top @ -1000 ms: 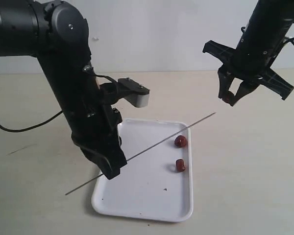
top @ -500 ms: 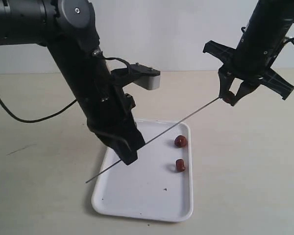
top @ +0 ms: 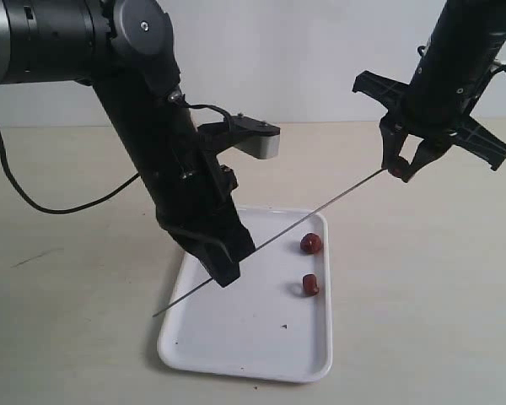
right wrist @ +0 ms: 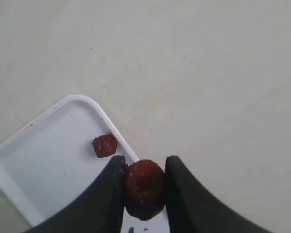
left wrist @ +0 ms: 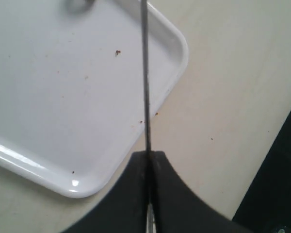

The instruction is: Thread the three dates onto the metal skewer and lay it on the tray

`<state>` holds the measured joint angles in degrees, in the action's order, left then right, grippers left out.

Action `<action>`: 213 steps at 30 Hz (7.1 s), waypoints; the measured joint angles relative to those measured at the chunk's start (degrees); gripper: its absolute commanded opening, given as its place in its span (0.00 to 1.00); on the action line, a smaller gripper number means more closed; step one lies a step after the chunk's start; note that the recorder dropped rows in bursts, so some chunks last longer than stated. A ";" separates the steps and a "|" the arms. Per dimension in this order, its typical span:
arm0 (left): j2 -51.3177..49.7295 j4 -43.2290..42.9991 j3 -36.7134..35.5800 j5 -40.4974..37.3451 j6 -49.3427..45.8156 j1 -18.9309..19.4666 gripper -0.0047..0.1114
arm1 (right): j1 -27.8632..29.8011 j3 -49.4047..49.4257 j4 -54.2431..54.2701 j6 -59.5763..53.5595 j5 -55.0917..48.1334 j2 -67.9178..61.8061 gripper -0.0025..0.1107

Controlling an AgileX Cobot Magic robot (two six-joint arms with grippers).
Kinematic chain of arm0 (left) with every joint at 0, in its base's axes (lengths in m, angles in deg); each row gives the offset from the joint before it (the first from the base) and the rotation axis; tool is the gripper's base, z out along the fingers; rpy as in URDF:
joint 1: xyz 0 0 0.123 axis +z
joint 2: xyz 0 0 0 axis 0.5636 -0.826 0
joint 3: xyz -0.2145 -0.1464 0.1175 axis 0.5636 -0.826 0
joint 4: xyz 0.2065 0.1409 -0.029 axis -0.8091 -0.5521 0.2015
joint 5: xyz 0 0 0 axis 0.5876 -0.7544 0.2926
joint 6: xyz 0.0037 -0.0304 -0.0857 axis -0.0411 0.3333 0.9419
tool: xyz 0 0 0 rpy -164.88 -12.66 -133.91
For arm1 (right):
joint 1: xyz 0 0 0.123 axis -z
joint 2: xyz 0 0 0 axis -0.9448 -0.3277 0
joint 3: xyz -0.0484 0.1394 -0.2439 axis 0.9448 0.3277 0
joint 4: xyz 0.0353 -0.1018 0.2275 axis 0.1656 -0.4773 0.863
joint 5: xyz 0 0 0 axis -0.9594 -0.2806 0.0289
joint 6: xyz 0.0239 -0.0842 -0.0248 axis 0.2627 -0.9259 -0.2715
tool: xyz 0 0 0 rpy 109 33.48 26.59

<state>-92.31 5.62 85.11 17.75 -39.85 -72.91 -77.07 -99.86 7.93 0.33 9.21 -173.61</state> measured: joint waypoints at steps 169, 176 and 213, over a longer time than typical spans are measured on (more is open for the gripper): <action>-4.83 6.03 8.24 1.05 1.63 0.00 0.04 | -2.82 -0.13 4.68 -4.21 0.53 1.05 0.26; -4.96 5.82 10.15 0.52 2.59 0.00 0.04 | -6.73 -0.13 0.64 -3.01 0.75 1.38 0.26; -6.29 4.04 10.65 3.28 2.36 0.21 0.04 | -10.00 -0.13 2.69 -2.53 4.54 1.19 0.26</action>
<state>-98.60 9.66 95.76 21.04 -37.49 -72.70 -87.07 -99.99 10.62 -2.20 13.76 -172.42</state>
